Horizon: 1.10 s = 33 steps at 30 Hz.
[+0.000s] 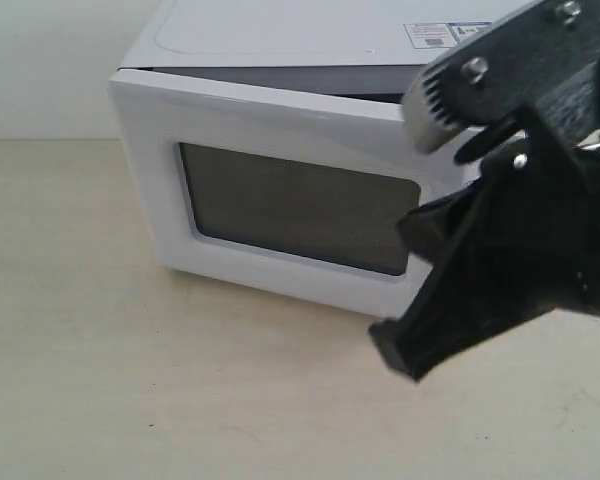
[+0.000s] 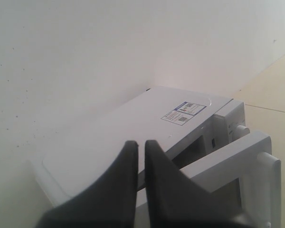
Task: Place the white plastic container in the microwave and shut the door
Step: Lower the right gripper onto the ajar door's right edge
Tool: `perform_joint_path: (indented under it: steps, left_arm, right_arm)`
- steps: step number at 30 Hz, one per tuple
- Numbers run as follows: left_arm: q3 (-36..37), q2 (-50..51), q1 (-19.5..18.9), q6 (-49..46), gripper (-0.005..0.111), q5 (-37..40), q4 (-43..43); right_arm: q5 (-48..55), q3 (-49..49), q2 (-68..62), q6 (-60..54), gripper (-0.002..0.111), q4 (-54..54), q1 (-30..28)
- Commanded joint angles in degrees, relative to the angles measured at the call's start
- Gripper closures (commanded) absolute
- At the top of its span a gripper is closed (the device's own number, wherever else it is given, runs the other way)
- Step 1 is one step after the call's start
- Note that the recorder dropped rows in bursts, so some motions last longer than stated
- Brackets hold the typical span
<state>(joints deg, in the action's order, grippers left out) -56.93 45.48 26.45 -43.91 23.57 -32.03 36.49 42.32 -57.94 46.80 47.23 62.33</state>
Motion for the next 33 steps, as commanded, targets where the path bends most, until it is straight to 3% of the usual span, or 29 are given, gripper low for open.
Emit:
perform_joint_path:
  steps: [1,4,6,10,16,24,33]
  left_arm:
    - [-0.41,-0.41,0.11,0.61,0.102,0.39,-0.29]
    - [-0.41,-0.41,0.11,0.61,0.102,0.39,-0.29]
    - [-0.41,-0.41,0.11,0.61,0.102,0.39,-0.29]
    - [-0.41,-0.41,0.11,0.61,0.102,0.39,-0.29]
    - [-0.41,-0.41,0.11,0.61,0.102,0.39,-0.29]
    - [-0.41,-0.41,0.11,0.61,0.102,0.23,-0.29]
    - [-0.41,-0.41,0.11,0.61,0.102,0.34,-0.29]
  right_arm:
    - [-10.49,1.61,0.06,-32.31,0.108,-32.67,-1.55]
    - [-22.21,0.01,0.06,-48.21,0.108,-58.55,-4.22]
    - [-28.82,-1.35,0.06,-54.76,0.108,-69.34,-4.76]
    - [-38.6,-4.24,0.06,-51.57,0.108,-70.26,-4.9]
    - [-52.17,-7.92,-0.56,-60.01,0.108,-86.28,-9.43]
    - [-60.23,-9.08,-5.31,-103.17,0.108,-122.1,-9.85]
    - [-64.99,-6.94,-6.15,-108.3,0.108,-125.93,-9.85]
